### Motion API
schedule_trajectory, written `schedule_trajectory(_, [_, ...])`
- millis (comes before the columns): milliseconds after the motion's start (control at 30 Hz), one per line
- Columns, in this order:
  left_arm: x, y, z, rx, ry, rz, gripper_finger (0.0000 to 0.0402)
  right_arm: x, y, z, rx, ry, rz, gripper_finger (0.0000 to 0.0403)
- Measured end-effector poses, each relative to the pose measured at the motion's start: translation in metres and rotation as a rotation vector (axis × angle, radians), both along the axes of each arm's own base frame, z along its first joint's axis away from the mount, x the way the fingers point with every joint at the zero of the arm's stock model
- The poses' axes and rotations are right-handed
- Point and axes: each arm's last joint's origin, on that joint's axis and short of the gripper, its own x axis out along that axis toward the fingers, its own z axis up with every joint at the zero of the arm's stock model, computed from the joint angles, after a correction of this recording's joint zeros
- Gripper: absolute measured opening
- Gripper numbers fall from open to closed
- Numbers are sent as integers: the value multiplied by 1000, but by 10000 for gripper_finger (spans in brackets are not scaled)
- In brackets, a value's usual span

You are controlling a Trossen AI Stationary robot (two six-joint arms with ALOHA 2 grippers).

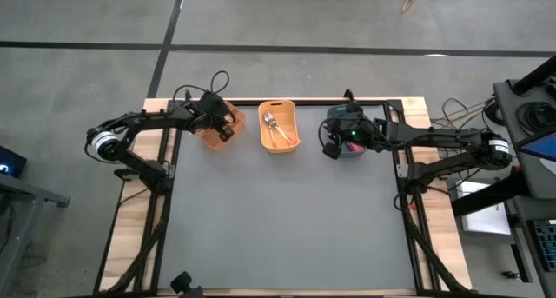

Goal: Sort silverware by color (type)
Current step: Adjust the gold forks in the orange bin

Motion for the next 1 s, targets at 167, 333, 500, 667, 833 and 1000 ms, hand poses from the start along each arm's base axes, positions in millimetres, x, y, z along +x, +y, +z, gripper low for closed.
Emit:
schedule_trajectory(167, [0,0,0,-5,-11,16,3,0,0,0,0,0,0,63])
schedule_trajectory(333, [-1,-1,7,6,-45,31,1,0,0,0,0,0,0,63])
schedule_trajectory(500, [-3,-4,19,33,-82,31,1,0,0,0,0,0,0,63])
schedule_trajectory(667, [-6,-8,30,55,-103,29,0,0,0,0,0,0,0,63])
schedule_trajectory(833, [-10,-12,44,91,-139,28,0,0,0,0,0,0,0,63])
schedule_trajectory(1000, [-15,-18,56,120,-163,27,0,0,0,0,0,0,0,63])
